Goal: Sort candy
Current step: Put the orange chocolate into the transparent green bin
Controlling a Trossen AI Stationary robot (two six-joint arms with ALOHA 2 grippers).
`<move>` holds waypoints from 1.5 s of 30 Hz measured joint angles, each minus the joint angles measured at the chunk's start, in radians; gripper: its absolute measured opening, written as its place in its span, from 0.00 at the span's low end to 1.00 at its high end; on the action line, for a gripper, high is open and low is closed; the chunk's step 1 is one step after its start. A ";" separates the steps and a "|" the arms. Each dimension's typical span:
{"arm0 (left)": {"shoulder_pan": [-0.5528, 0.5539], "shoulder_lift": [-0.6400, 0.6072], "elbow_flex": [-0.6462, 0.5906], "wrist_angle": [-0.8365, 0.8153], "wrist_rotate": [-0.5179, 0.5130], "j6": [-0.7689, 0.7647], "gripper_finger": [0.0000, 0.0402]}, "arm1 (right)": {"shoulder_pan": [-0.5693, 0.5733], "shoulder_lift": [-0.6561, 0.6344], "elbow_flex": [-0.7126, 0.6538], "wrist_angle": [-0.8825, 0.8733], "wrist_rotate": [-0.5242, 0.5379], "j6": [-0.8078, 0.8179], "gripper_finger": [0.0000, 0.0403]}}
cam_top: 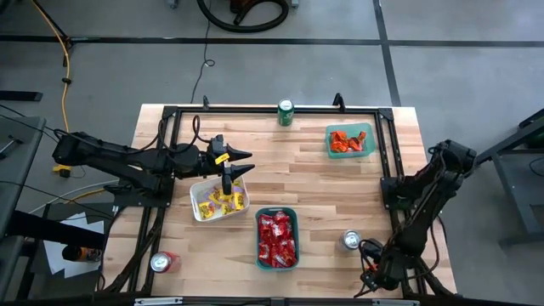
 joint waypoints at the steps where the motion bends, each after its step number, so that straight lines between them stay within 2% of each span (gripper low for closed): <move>1: 0.000 0.000 0.000 0.000 0.000 0.000 0.44 | 0.000 0.012 0.000 -0.004 0.000 0.006 0.60; 12: 0.000 0.000 0.000 -0.007 0.000 -0.001 0.44 | 0.003 0.129 0.000 -0.009 -0.001 -0.001 0.60; 15: 0.000 0.000 0.000 -0.027 0.000 -0.002 0.44 | 0.003 0.148 0.000 -0.010 -0.002 -0.008 0.58; 19: 0.000 0.000 0.000 -0.059 0.001 -0.028 0.44 | 0.003 0.153 0.000 -0.010 -0.004 -0.036 0.44; 24: 0.000 0.000 0.000 -0.070 0.001 -0.051 0.44 | 0.003 0.147 0.042 -0.043 -0.017 -0.148 0.08; 25: 0.000 0.000 0.000 -0.071 0.001 -0.051 0.44 | 0.003 0.135 0.057 -0.056 -0.017 -0.182 0.04; 29: 0.000 0.000 0.000 -0.071 0.001 -0.050 0.44 | 0.002 0.047 0.135 -0.101 0.018 -0.349 0.07; 34: 0.002 0.000 0.000 -0.066 0.001 -0.036 0.44 | -0.013 -0.115 0.235 -0.157 0.190 -0.600 0.01; 38: 0.002 0.000 0.000 -0.022 -0.002 -0.049 0.44 | -0.072 -0.245 0.272 -0.167 0.464 -0.845 0.02; 42: 0.001 0.000 0.000 0.037 -0.017 -0.047 0.44 | -0.199 -0.325 0.272 -0.170 0.722 -1.122 0.01; 45: 0.001 0.000 0.000 0.079 -0.018 -0.043 0.44 | -0.337 -0.344 0.272 -0.144 0.802 -1.348 0.01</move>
